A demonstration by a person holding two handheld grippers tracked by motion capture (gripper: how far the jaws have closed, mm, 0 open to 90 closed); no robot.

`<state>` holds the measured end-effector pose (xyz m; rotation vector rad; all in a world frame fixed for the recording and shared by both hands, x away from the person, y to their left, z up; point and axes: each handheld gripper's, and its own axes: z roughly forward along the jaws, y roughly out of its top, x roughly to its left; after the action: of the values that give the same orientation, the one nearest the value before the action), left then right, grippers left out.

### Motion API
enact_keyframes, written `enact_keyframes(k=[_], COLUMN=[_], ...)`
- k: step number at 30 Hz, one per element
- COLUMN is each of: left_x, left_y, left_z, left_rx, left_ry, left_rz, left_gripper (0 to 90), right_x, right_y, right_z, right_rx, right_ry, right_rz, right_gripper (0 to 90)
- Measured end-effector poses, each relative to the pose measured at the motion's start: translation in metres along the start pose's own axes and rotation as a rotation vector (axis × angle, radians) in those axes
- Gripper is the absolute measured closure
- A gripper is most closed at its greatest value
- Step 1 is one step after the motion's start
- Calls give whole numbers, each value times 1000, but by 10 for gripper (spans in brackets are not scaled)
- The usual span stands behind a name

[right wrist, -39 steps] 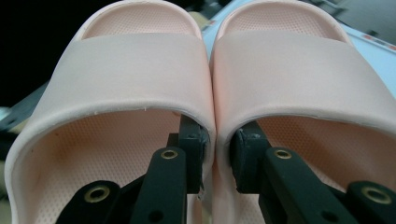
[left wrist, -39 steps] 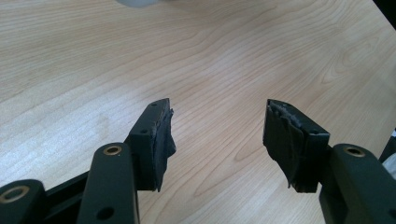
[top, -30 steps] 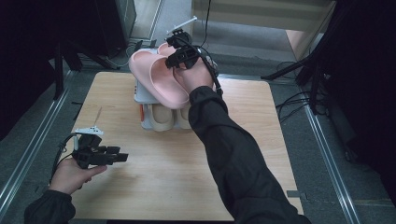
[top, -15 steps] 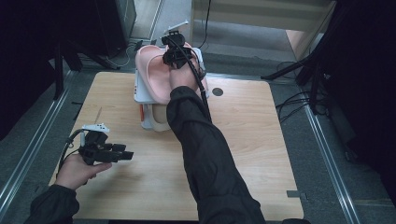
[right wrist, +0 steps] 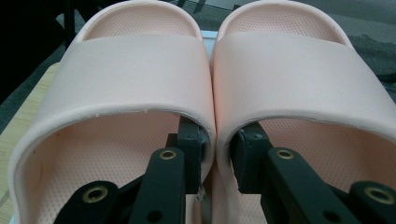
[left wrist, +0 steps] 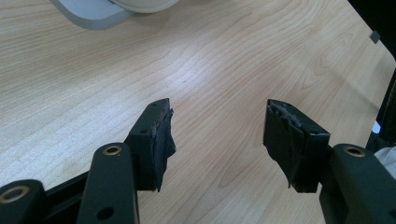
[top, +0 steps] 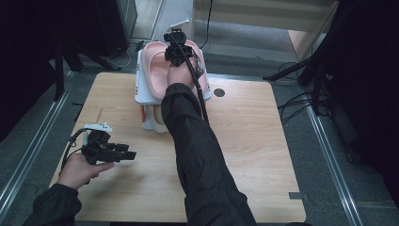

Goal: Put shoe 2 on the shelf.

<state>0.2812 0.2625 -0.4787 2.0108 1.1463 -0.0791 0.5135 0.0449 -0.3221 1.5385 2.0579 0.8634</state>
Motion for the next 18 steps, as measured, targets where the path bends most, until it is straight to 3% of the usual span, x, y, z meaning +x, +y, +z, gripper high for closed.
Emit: enact_keyframes(k=[5,9,18], left_x=[1,0,0], left_y=[0,0,0], left_z=[0,0,0], left_rx=[4,5,7], left_ry=[3,2,6], left_rz=[-2,-2,-5], left_gripper=[415,415,414], right_x=[2,3,5], right_y=[1,2,-2], right_z=[3,5,6], right_rx=[-11,-15,-30], right_ry=[-18,-6,19], right_rz=[16,32,0], right_gripper=[753,731,618])
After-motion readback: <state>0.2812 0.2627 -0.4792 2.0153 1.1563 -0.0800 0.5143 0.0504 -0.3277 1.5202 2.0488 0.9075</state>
